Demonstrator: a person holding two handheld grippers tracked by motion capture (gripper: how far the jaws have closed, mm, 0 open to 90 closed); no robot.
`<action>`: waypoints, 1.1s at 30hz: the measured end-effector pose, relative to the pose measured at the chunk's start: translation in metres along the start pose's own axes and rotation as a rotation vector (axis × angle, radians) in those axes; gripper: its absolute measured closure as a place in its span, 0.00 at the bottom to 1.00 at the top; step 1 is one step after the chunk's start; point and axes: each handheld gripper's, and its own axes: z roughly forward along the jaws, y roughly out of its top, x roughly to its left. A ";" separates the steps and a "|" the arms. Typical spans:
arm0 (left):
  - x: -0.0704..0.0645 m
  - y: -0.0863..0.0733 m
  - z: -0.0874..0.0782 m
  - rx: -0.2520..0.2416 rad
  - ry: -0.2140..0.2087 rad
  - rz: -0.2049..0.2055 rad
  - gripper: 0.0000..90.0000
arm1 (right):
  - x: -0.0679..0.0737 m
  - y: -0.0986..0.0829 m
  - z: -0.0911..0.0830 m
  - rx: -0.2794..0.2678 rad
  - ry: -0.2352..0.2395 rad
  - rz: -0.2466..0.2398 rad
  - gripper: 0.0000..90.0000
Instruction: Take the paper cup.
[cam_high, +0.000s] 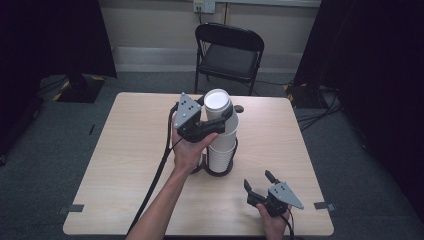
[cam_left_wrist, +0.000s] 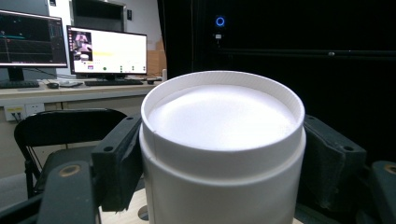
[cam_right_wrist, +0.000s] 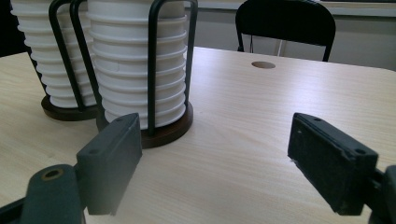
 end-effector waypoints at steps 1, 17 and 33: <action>0.001 0.001 -0.001 -0.007 0.000 -0.002 0.26 | 0.000 0.000 0.000 0.001 0.000 0.000 0.19; 0.008 0.014 -0.024 -0.036 -0.069 -0.040 0.26 | 0.000 0.000 0.000 0.003 0.000 0.000 0.19; 0.004 0.006 -0.057 -0.030 -0.106 -0.045 0.26 | 0.000 0.000 0.000 -0.002 -0.004 0.001 0.17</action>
